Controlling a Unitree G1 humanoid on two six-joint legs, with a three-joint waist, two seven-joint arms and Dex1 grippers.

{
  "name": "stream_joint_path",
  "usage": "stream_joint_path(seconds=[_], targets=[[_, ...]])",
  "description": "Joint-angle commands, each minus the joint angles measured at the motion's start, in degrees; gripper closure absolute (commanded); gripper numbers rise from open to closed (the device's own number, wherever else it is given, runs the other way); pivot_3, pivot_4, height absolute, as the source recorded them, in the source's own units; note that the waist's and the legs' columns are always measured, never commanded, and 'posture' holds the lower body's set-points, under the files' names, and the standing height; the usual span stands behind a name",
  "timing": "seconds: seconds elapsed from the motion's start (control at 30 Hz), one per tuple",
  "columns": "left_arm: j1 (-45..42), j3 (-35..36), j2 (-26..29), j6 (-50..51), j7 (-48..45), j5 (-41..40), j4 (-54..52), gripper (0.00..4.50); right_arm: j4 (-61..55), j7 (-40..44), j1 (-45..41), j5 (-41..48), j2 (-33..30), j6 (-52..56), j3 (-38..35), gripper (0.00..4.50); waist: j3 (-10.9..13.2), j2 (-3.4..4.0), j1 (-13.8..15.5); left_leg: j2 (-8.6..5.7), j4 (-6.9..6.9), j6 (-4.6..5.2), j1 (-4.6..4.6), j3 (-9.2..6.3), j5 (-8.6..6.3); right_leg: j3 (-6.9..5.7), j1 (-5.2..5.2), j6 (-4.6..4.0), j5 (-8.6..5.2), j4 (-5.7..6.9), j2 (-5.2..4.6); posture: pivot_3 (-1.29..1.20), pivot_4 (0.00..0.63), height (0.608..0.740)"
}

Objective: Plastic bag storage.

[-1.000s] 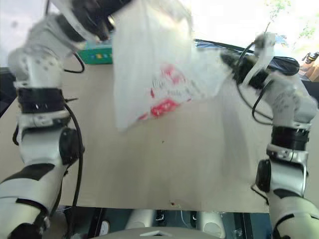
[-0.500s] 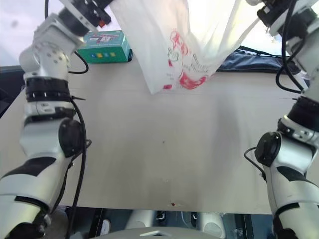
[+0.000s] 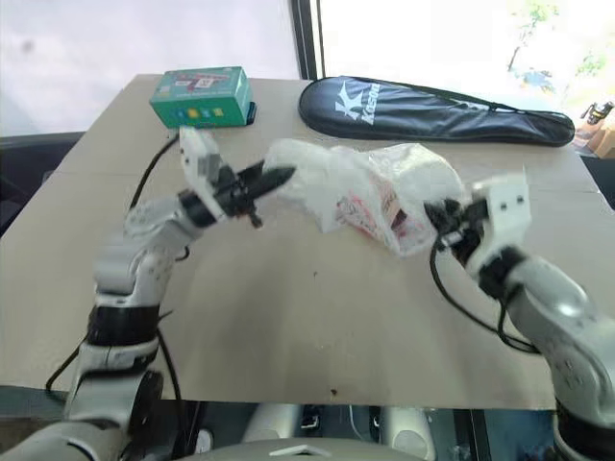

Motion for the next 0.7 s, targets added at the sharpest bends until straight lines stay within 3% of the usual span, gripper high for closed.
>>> stream_joint_path(seconds=[0.03, 0.13, 0.17, 0.37, 0.7], targets=[[3.8, 5.5, 3.2, 2.4, 0.3, -3.9, -5.7, 1.7, -5.9, 5.7, 7.2, 0.5, -2.7, -5.3, -8.9, 1.69, 0.0, 0.0, 0.1, 0.0, 0.01, 0.0, 0.01, -0.01, 0.0, 0.0, 0.0, 0.01, 0.0, 0.04, 0.0, 0.0, 0.15, 0.74], [11.2, 8.4, 6.0, 2.4, -0.4, -3.6, -7.8, 0.31, -8.0, 12.4, 18.4, 2.1, -4.1, -7.7, -18.7, 0.32, 0.0, -0.01, 0.2, 0.0, 0.01, 0.0, 0.07, -0.04, 0.0, -0.01, 0.08, 0.1, -0.06, 0.02, -0.01, 0.0, 0.15, 0.74], [14.4, 9.1, 6.9, 1.8, -1.1, -3.1, -8.7, 0.05, -8.4, 15.3, 22.5, 2.4, -4.4, -8.7, -22.1, 0.02, 0.0, 0.01, 0.3, -0.01, 0.0, 0.01, 0.1, -0.03, -0.01, -0.01, 0.11, 0.11, -0.06, 0.02, -0.03, 0.0, 0.15, 0.74], [27.5, 10.5, 10.1, 0.1, -3.4, -1.8, -13.6, 0.05, -5.8, 26.5, 37.7, -0.9, -3.9, -15.7, -31.9, 0.02, -0.1, -0.14, 0.3, 0.04, -0.05, 0.24, 0.25, -0.11, -0.17, -0.09, 0.33, 0.15, -0.1, -0.25, -0.09, 0.0, 0.15, 0.74], [29.5, 10.3, 10.5, 1.4, -1.1, -3.9, -16.5, 0.05, 3.9, 31.8, 42.8, -10.9, -5.9, -20.8, -28.3, 0.02, -0.2, -0.09, 0.4, 0.07, -0.32, -0.03, 0.77, -0.15, -0.34, -0.16, 0.8, -0.1, -0.25, -0.54, -0.3, 0.0, 0.15, 0.74]])
